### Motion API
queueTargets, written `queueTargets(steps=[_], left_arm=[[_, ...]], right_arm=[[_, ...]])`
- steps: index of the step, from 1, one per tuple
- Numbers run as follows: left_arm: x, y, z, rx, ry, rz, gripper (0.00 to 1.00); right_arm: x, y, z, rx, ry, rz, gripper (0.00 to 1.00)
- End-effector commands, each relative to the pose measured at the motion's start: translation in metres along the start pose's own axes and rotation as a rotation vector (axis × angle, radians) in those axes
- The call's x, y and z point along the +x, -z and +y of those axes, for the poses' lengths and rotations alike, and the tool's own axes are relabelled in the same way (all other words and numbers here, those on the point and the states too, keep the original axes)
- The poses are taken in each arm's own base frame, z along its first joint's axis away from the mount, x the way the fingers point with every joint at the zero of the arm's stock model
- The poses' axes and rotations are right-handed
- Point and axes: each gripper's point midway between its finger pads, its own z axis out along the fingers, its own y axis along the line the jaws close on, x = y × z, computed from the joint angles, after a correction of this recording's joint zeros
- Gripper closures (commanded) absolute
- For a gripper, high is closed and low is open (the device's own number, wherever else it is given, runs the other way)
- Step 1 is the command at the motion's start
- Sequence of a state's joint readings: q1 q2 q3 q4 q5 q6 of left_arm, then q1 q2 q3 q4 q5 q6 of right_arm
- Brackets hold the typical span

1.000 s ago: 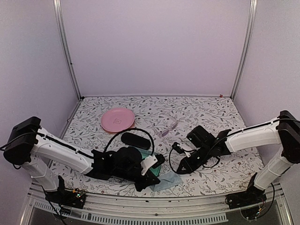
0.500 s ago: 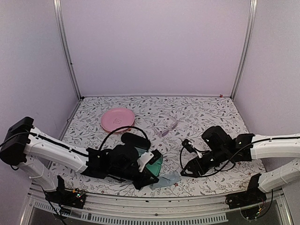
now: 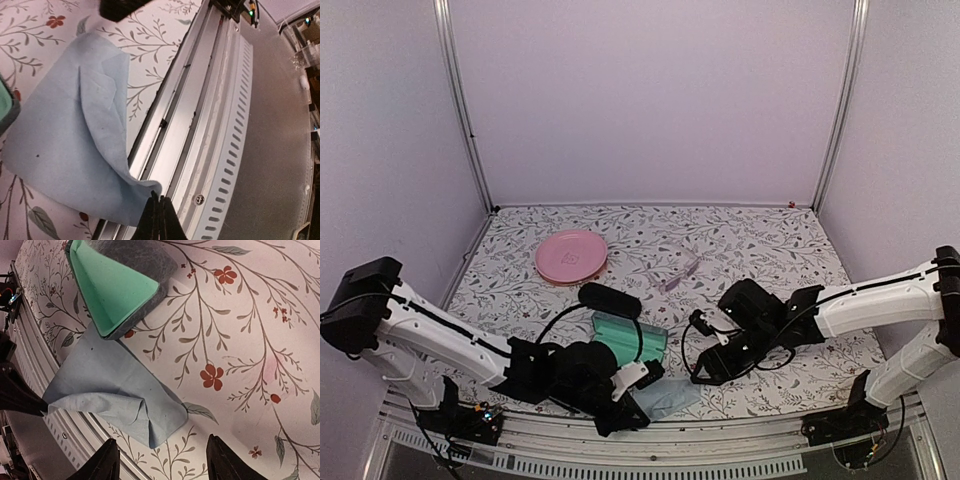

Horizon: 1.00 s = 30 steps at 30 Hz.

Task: Organize the sunglasses
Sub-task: Pick up the glasses cleaning cloth from the corner of the board.

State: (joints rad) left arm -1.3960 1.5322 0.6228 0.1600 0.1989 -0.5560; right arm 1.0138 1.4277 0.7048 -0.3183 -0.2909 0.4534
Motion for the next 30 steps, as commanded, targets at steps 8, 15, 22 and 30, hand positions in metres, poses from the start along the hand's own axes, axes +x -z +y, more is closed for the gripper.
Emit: queueTargets(steps=[8,15,22,30], left_arm=[[0.006,-0.011,-0.015,0.038,-0.123,0.055,0.91],[0.01,-0.006,-0.01,0.024,-0.12,0.038,0.69],[0.002,0.008,-0.003,0.001,-0.099,-0.03,0.49],[-0.026,0.035,0.037,-0.068,0.013,-0.164,0.39]], right_arm=[[-0.016,-0.029,-0.006,-0.004,-0.02,0.023,0.47],[-0.003,-0.04,-0.007,-0.037,-0.039,0.058,0.56],[0.007,-0.044,-0.003,-0.065,-0.042,0.076,0.7],[0.005,-0.04,0.004,-0.093,-0.031,0.065,0.87]])
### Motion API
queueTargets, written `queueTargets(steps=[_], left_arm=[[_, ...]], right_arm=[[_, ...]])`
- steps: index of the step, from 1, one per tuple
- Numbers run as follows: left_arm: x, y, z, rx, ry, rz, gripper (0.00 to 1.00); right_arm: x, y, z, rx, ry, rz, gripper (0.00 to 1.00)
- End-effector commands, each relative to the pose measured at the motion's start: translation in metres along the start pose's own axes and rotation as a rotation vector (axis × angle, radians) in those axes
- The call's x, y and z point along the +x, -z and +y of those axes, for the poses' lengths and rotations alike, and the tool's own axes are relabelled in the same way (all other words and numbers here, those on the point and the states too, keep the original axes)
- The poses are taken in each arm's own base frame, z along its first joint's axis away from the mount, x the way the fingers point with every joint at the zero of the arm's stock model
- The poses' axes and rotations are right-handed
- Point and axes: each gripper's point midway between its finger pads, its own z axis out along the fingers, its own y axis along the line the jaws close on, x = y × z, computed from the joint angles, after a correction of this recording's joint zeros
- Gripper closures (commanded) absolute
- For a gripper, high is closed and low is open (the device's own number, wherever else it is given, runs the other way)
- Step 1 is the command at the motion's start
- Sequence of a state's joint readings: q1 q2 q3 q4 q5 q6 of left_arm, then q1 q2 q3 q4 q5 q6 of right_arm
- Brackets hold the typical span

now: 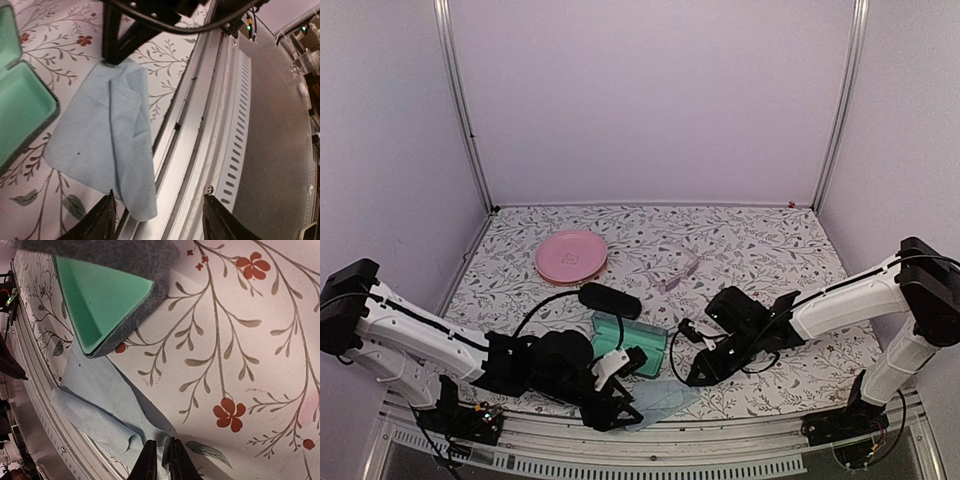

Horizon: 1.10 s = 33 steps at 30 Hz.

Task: Organize the sunglasses
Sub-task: Pick up the glasses cleaning cloth from the corner of the board.

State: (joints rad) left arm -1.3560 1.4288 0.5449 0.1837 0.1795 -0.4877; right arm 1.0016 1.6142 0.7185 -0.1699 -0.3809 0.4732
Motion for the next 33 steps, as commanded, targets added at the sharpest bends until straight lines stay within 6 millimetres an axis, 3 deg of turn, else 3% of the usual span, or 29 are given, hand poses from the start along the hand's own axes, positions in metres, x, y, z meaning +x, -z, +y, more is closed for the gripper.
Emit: queueTargets(steps=[1,7,22,33], left_arm=[[-0.021,0.015,0.032,-0.067,0.078,-0.102,0.39],[-0.019,0.007,0.073,-0.152,0.121,-0.057,0.43],[-0.012,-0.029,0.085,-0.183,0.118,0.049,0.45],[0.013,-0.043,0.076,-0.19,0.073,0.146,0.6]], right_arm=[[0.005,-0.001,0.005,-0.033,0.01,0.005,0.89],[0.001,0.001,0.009,-0.047,0.031,-0.006,0.95],[-0.01,0.012,0.019,-0.089,0.068,-0.042,1.0],[-0.009,0.018,0.019,-0.114,0.063,-0.064,1.0]])
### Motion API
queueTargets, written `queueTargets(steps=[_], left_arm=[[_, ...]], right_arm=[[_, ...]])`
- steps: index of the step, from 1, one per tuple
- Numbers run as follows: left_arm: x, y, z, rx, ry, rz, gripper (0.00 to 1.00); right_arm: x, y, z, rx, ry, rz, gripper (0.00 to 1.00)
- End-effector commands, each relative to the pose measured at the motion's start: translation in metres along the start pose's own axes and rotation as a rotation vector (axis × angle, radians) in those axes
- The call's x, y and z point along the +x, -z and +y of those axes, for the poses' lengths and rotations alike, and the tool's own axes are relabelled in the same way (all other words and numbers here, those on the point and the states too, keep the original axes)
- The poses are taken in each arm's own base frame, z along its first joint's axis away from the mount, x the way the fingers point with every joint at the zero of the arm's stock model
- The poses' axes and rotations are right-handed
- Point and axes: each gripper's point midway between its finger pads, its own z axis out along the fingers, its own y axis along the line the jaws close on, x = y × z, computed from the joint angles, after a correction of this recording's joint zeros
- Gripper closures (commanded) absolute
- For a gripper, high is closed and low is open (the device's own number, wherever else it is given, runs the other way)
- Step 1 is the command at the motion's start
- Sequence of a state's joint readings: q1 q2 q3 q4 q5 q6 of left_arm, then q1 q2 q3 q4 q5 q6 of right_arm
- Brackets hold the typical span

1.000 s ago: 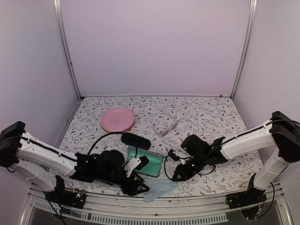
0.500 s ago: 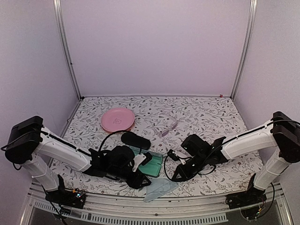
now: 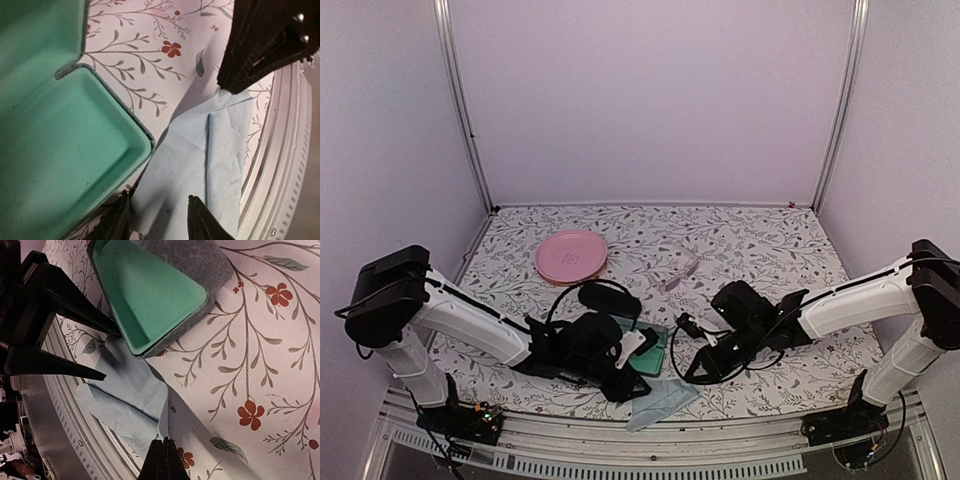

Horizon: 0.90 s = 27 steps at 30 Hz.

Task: Organize the sunglasses
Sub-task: Pick up the glasses cleaning cloth from the corner of the board.

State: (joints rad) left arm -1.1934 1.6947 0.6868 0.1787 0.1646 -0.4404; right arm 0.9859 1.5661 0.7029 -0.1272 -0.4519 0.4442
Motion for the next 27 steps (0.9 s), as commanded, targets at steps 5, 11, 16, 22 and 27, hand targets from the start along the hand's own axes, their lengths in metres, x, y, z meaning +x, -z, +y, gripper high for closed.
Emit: queueTargets(steps=[5,11,16,22,27], left_arm=[[0.041,-0.006,0.002,-0.051,-0.02,0.13,0.68],[0.039,-0.005,0.007,-0.085,-0.024,0.122,0.77],[0.031,-0.005,0.007,-0.093,-0.026,0.1,0.84],[0.021,-0.003,0.002,-0.084,-0.034,0.086,0.95],[0.001,0.004,-0.015,-0.036,-0.056,0.05,1.0]], right_arm=[[0.001,0.006,0.0,-0.021,0.008,-0.024,1.0],[0.004,0.005,-0.006,-0.012,0.003,-0.016,1.0],[0.004,0.003,-0.007,-0.012,0.011,-0.015,1.0],[0.002,0.01,-0.01,-0.004,0.008,-0.031,1.0],[-0.003,0.024,-0.008,0.014,0.021,-0.061,1.0]])
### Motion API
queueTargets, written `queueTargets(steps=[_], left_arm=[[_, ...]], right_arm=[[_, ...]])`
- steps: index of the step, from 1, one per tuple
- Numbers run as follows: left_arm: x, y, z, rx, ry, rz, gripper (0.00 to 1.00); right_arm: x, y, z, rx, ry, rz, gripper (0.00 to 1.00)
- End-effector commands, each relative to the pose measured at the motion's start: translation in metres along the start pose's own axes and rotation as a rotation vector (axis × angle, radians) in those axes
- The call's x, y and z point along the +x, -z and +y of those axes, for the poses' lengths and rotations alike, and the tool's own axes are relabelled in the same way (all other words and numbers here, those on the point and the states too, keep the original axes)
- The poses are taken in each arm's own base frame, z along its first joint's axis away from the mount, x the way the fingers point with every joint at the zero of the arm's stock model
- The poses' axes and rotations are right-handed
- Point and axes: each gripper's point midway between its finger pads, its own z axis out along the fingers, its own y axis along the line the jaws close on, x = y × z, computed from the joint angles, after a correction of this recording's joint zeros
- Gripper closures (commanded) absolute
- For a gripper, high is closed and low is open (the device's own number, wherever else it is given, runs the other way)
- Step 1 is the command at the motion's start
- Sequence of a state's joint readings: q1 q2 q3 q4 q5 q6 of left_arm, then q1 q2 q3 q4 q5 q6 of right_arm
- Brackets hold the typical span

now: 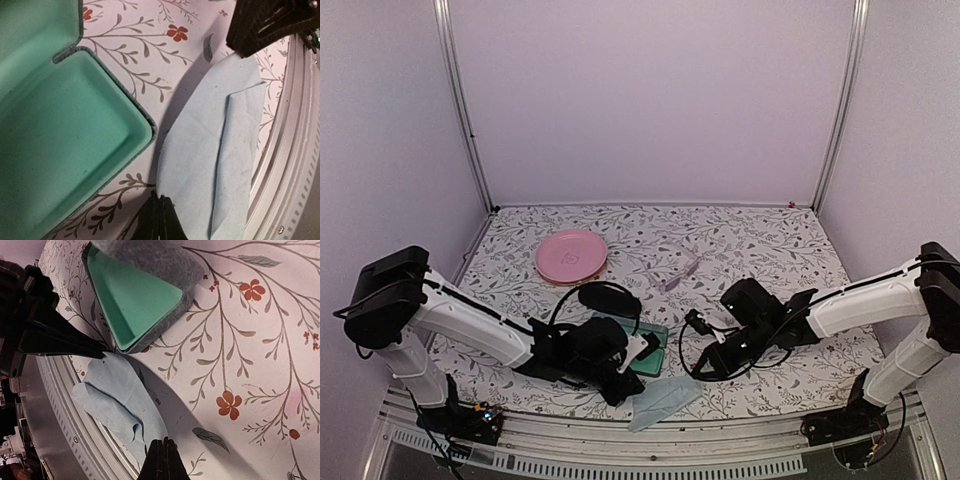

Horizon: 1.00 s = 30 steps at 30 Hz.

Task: Organize the sunglasses
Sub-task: Pick up the glasses cleaning cloth from the corner of the board, then fold the glasses cleaning cloth at the center of the board.

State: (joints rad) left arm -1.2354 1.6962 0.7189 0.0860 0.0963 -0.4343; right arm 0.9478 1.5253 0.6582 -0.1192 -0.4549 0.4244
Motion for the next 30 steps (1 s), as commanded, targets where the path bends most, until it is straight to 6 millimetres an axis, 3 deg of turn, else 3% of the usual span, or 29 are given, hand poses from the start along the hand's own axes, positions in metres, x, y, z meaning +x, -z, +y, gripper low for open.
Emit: queueTargets(steps=[1,8,17,19,24,30], left_arm=[[-0.014,0.007,-0.018,0.038,-0.037,-0.004,1.0],[-0.05,0.014,-0.047,0.101,-0.095,-0.064,1.0],[-0.108,0.005,-0.059,0.083,-0.18,-0.131,1.0],[-0.118,0.005,-0.061,0.079,-0.197,-0.144,1.0],[-0.133,0.009,-0.063,0.074,-0.215,-0.168,1.0],[-0.135,0.01,-0.061,0.06,-0.222,-0.166,1.0]], right_arm=[[-0.006,0.017,0.004,0.009,0.031,-0.041,1.0],[-0.003,0.043,0.001,0.067,0.027,-0.087,1.0],[0.002,0.076,-0.041,0.25,-0.093,-0.174,1.0],[-0.001,0.083,-0.041,0.266,-0.093,-0.204,1.0],[-0.011,0.102,-0.04,0.293,-0.085,-0.288,1.0],[-0.019,0.119,-0.036,0.287,-0.09,-0.358,1.0]])
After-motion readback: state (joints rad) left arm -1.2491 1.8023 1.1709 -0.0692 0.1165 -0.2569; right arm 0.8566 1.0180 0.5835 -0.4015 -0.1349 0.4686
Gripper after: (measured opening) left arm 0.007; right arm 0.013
